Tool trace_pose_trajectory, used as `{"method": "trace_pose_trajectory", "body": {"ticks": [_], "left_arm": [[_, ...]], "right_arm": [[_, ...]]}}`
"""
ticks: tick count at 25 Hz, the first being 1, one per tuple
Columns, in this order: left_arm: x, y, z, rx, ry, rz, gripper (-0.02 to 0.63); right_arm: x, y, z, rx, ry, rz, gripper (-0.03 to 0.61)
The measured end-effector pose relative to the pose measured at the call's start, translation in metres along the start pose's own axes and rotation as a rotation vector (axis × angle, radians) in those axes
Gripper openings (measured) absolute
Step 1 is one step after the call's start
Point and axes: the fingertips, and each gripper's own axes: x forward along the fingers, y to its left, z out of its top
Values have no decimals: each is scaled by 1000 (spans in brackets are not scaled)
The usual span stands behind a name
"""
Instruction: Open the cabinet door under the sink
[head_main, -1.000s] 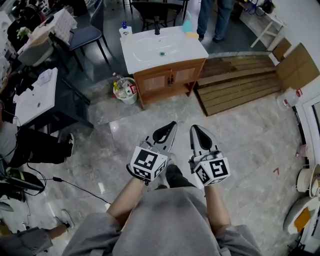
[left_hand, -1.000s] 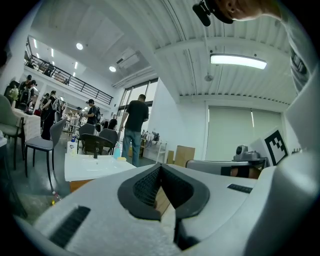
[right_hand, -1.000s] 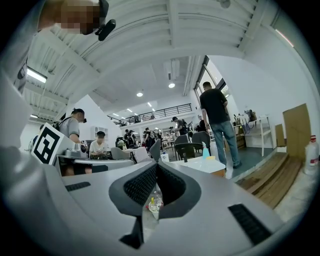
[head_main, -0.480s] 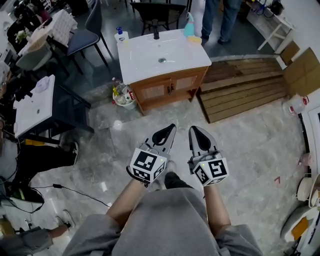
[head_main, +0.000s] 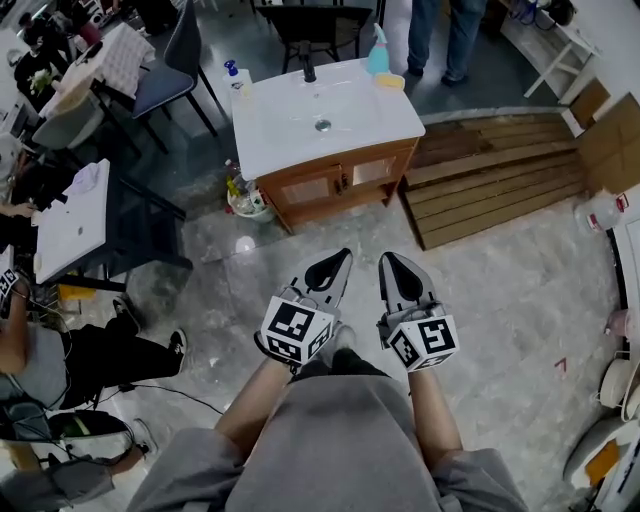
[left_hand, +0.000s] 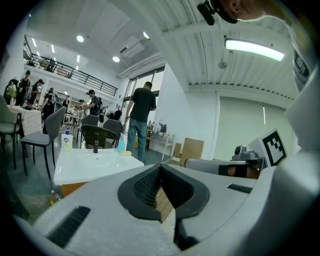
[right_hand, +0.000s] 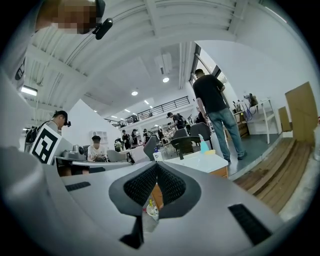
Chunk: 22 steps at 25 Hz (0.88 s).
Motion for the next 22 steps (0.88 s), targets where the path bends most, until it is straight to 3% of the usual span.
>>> {"method": "trace_pose_trajectory", "body": {"ticks": [10,22], "left_arm": [[11,21,-5,-10,23,19,8],[70,79,4,-5,40,-27,8]], "right_arm": [[23,-4,-9,20,17,17,9],[94,-40,-8,38,37,-40,9]]}}
